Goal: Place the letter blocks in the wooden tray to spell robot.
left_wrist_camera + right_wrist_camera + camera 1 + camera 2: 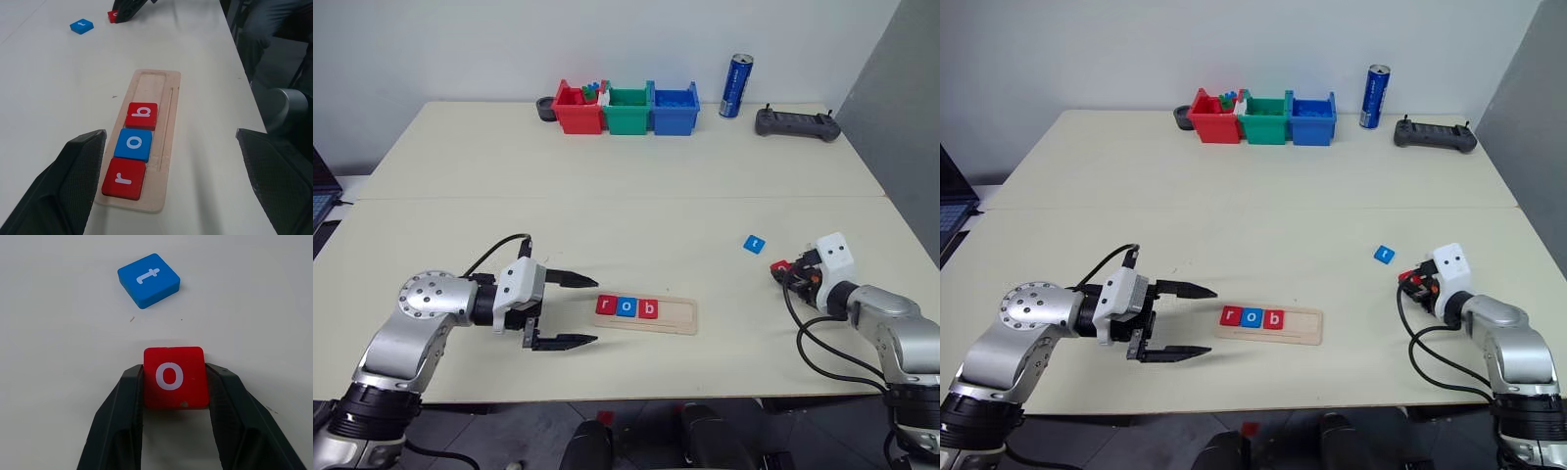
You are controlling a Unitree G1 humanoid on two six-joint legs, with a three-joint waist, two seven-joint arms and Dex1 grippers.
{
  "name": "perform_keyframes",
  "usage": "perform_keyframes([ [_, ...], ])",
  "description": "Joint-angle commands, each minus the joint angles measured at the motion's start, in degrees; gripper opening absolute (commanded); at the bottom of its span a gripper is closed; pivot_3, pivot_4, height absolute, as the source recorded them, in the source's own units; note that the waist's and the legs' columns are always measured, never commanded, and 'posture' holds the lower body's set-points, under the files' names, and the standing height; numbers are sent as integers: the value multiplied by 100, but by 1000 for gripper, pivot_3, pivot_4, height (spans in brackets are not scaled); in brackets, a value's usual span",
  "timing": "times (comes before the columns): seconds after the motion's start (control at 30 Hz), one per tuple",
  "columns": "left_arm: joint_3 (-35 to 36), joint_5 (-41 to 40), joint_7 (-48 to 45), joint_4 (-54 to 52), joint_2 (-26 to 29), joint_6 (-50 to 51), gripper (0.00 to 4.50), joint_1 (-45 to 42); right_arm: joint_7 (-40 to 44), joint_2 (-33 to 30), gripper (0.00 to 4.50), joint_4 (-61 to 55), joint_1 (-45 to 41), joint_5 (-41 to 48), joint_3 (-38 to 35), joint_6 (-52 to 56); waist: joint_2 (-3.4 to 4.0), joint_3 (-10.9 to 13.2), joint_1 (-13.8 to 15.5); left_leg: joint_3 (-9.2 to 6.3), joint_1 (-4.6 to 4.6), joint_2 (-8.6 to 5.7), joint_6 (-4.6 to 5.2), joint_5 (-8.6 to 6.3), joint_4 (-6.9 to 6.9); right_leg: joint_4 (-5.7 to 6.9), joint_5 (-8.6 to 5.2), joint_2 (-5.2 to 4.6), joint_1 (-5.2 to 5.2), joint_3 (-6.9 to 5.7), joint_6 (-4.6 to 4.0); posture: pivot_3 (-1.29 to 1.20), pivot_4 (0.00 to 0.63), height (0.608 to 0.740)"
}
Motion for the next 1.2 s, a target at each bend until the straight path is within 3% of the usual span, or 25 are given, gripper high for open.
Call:
perform_keyframes([
  [0.03, 186, -25, -7, -38, 61, -122, 4500, 80, -254, 79, 1448, -680, 198, 22, 35, 307, 0, 0, 7, -1, 0, 0, 0, 0, 0, 0, 0, 0, 0, -1, 0, 0, 150, 740],
  [0.33, 150, -4, -19, -9, 51, -203, 4500, 112, -1740, 1517, 1448, -3415, 1007, 111, 331, 1710, 2, 0, 28, -9, -6, 1, -1, 0, -3, 2, -1, 0, -4, -5, 1, 0, 150, 740],
  [0.53, 30, -32, -43, -73, 13, -86, 4500, -44, -2646, 2328, 1448, -3834, 1201, -214, 725, 1908, 2, 0, 26, -8, -5, 1, -1, 0, -3, 0, -4, 0, -4, -5, 5, 0, 150, 740],
  [0.73, -62, -7, -49, -31, -17, 42, 4500, -299, -3035, 2825, 1448, -3688, 1267, -334, 858, 1885, 3, 0, 23, -5, -5, 2, -1, 0, -4, 0, -5, 0, -6, -4, 5, 0, 150, 740],
  [1.03, -34, -21, 21, -169, -2, 160, 4500, -282, -3039, 3123, 4466, -3620, 1068, -258, 627, 1747, 3, 0, 14, -6, -5, 2, -1, 0, -4, 0, -4, 0, -8, -4, 4, 0, 150, 740],
  [1.13, 2, -32, 57, -222, 10, 176, 4500, -218, -2749, 2764, 4466, -3697, 849, -188, 488, 1712, 3, 0, 14, -5, -5, 2, -1, 0, -4, 0, -4, 0, -8, -3, 4, 0, 150, 740],
  [1.2, 13, -29, 76, -227, 16, 170, 4500, -195, -1868, 2029, 4466, -3594, 677, 188, 413, 1646, 4, 1, 15, -3, -6, 1, -1, 0, -4, -1, -4, -1, -8, -3, 4, 0, 150, 740],
])
